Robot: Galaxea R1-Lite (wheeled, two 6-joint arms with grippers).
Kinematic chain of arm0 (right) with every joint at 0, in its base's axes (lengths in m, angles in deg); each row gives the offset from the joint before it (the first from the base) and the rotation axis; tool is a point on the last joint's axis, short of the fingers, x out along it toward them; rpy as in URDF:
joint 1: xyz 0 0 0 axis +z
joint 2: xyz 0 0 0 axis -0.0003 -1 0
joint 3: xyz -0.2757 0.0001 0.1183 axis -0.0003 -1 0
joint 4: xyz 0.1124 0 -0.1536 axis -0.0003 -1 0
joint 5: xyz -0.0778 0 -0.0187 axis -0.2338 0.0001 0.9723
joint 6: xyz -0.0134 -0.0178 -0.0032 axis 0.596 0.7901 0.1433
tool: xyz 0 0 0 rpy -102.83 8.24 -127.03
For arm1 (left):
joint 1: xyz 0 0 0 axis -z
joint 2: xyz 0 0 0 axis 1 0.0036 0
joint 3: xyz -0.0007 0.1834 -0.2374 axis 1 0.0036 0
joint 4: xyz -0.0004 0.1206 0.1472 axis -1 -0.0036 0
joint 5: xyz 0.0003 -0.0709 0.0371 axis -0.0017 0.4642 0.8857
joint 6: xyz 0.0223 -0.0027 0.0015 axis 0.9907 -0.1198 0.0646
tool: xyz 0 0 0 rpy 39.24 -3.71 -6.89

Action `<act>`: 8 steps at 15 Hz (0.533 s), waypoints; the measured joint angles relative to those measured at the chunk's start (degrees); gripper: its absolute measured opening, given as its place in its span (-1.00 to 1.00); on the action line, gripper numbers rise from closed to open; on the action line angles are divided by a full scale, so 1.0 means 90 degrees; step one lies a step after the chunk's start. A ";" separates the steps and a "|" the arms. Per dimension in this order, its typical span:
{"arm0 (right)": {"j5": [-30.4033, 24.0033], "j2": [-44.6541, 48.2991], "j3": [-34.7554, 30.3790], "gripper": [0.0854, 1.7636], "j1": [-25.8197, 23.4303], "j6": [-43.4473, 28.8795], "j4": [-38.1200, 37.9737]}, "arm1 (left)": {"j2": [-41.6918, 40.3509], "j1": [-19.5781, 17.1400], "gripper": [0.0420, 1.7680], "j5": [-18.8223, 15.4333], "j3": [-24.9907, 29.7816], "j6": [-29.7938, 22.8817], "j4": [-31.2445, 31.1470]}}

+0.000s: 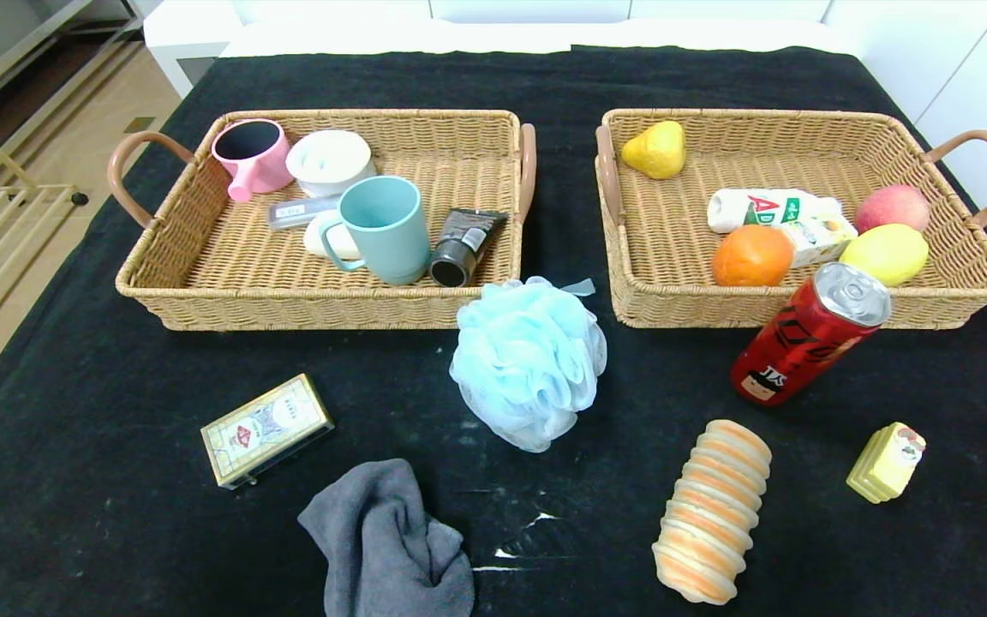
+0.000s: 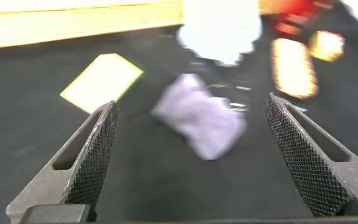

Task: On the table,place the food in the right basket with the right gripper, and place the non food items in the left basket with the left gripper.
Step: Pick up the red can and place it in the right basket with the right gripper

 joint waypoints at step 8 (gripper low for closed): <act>0.1825 -0.2071 0.0182 0.94 0.2190 0.0051 0.1379 | 0.2521 0.2045 0.94 0.0106 -0.0550 0.0038 0.1268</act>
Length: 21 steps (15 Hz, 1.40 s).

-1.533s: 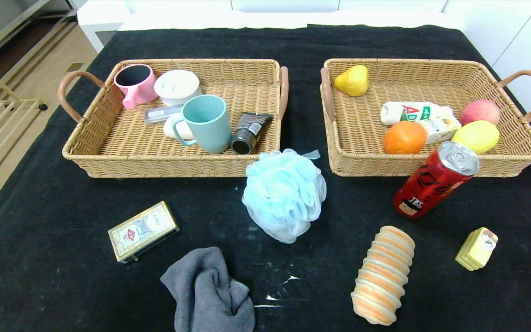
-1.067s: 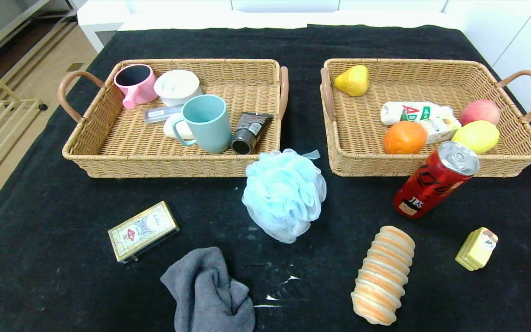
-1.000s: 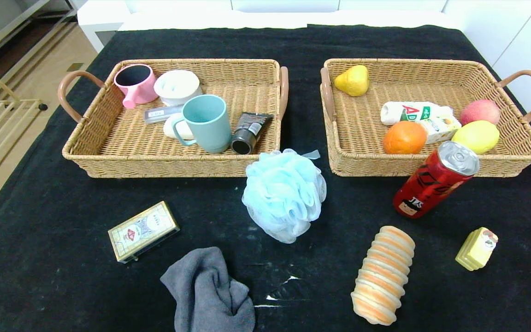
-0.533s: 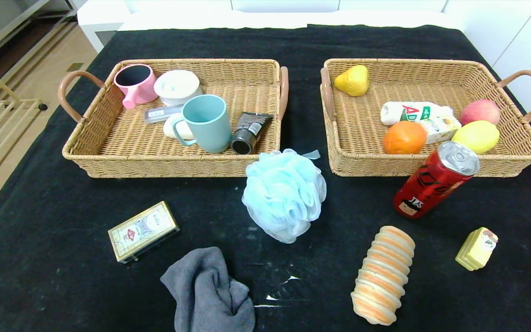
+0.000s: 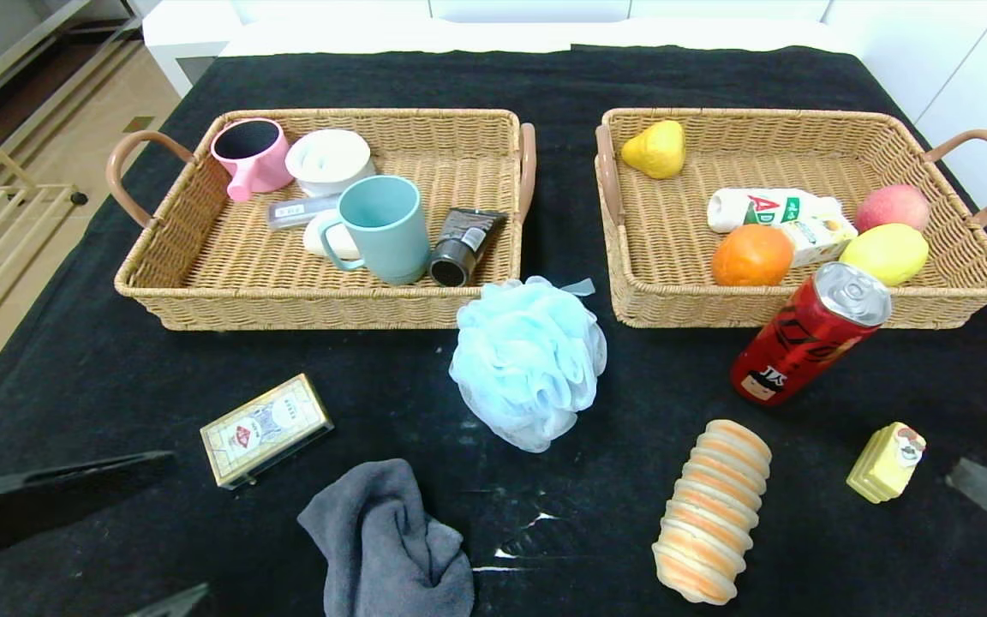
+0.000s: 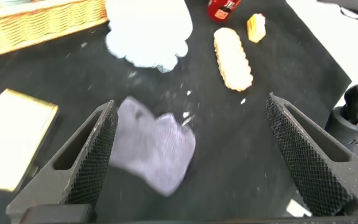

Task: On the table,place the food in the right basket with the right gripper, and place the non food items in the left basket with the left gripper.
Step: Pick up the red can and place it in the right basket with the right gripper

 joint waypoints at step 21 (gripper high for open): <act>0.0439 -0.0723 0.0131 0.94 0.0158 0.0199 0.0056 | 0.1525 0.1727 0.94 0.1570 -0.0738 0.0012 0.0303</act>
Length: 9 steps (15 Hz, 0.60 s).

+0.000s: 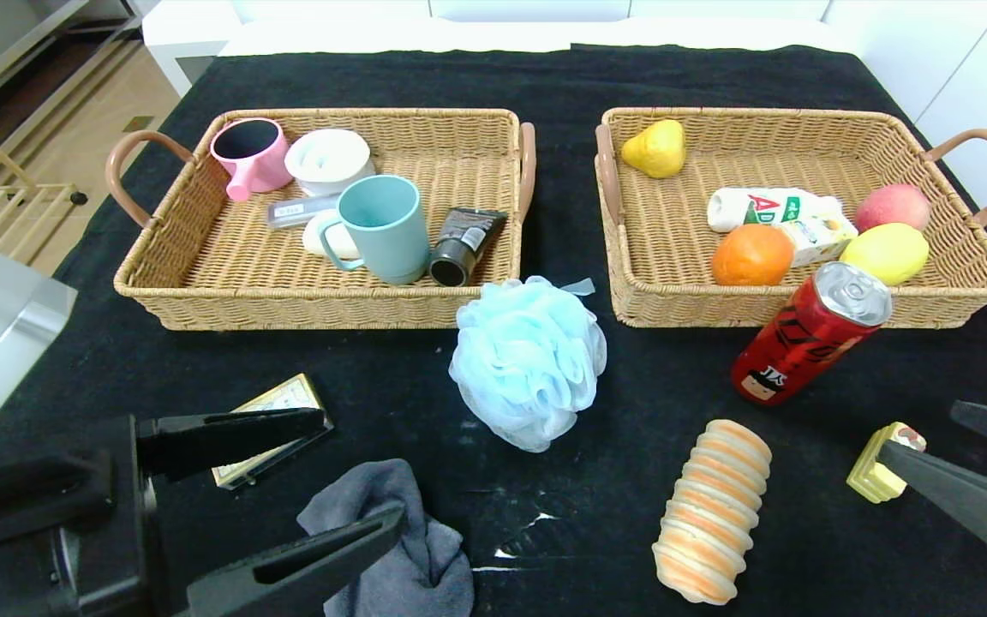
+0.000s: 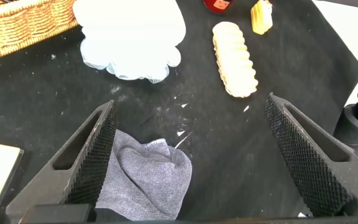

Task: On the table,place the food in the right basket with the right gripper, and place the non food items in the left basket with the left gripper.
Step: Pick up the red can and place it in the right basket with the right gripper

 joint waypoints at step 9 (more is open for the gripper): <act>0.1315 -0.1178 0.0503 0.94 0.0322 -0.0007 0.0438 | -0.0114 0.0004 0.94 -0.0018 -0.0012 0.0008 -0.0007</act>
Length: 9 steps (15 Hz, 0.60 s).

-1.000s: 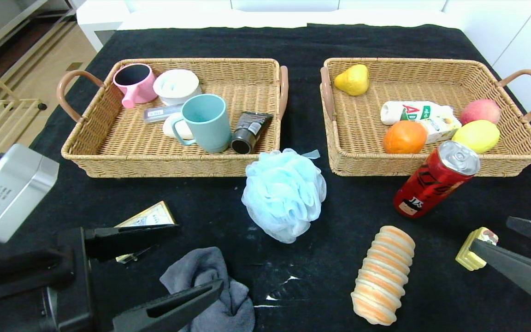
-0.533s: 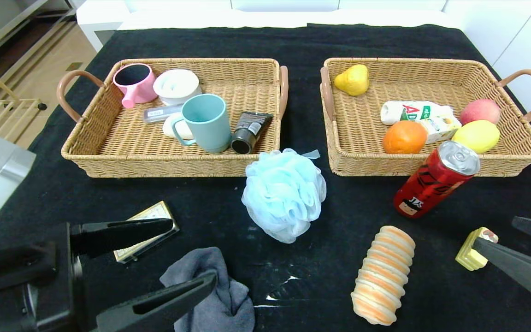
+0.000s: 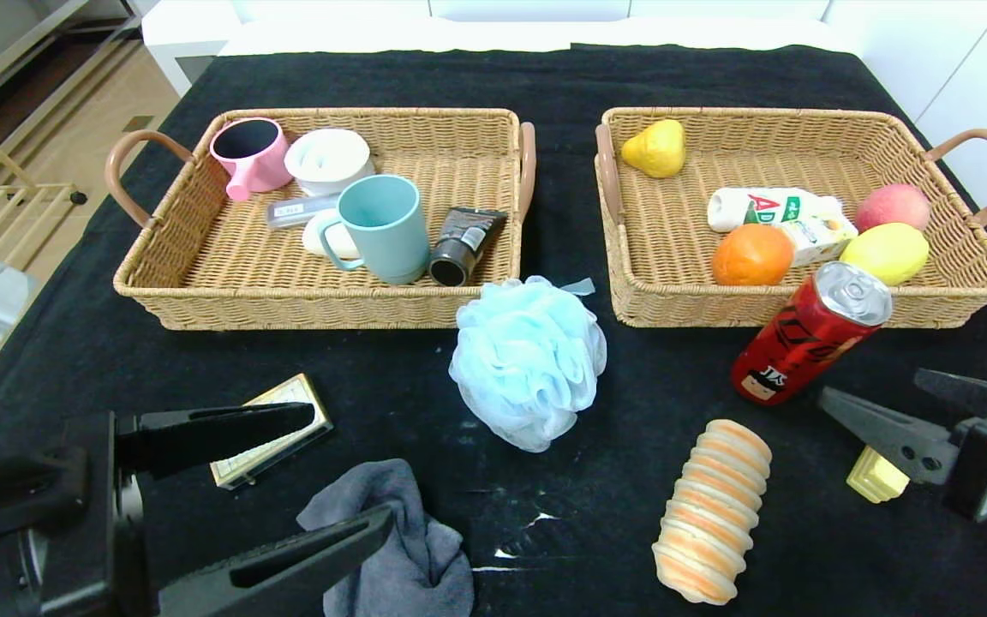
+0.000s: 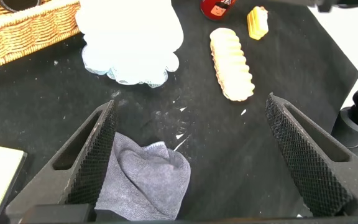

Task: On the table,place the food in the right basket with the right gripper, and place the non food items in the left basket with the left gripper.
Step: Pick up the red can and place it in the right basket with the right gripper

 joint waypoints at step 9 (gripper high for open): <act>0.0947 -0.0978 0.0226 0.94 0.0305 -0.0027 0.1136 | 0.0001 0.0003 0.94 0.0003 0.0003 0.0009 0.0000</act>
